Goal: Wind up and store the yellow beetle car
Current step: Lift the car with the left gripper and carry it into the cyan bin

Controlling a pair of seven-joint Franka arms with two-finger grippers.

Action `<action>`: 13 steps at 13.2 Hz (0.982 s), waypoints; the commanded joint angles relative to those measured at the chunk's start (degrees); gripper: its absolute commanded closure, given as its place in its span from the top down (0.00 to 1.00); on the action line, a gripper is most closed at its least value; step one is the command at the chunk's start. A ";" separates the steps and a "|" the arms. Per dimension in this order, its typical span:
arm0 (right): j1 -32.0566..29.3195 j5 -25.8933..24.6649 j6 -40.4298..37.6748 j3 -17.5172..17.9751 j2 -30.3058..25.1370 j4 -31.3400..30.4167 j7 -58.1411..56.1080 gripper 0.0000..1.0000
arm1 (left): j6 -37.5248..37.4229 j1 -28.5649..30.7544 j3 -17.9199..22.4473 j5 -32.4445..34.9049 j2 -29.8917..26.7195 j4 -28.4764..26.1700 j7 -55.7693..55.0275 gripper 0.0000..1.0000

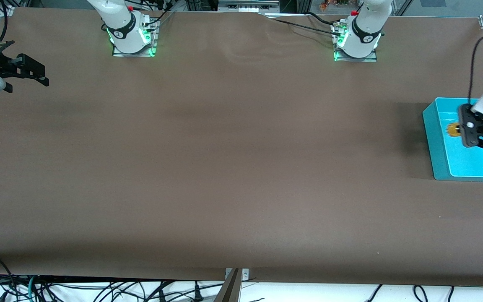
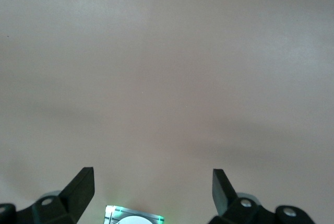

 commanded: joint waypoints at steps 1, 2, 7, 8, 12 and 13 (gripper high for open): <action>-0.12 -0.44 -1.21 0.09 0.23 1.28 0.37 1.00 | 2.63 4.50 -0.78 4.98 9.09 6.11 4.05 0.16; -0.12 -0.44 -1.21 0.09 0.32 1.28 0.37 1.00 | 5.97 5.82 -0.78 5.16 10.76 5.42 4.85 0.16; -0.12 -0.44 -1.21 0.09 0.32 1.36 0.28 1.00 | 15.40 8.82 -0.69 9.65 19.47 4.71 5.12 0.21; -0.12 -0.44 -1.21 0.09 0.32 1.28 0.28 1.00 | 16.10 9.09 -0.69 9.65 19.83 4.71 5.21 0.24; -0.12 -0.44 -1.21 0.00 0.32 1.28 0.28 1.00 | 16.20 9.09 -0.78 10.09 20.09 4.71 5.47 1.00; -0.12 -0.44 -1.21 0.00 0.32 1.28 0.28 1.00 | 15.85 9.26 -0.78 9.83 19.74 4.71 5.38 1.00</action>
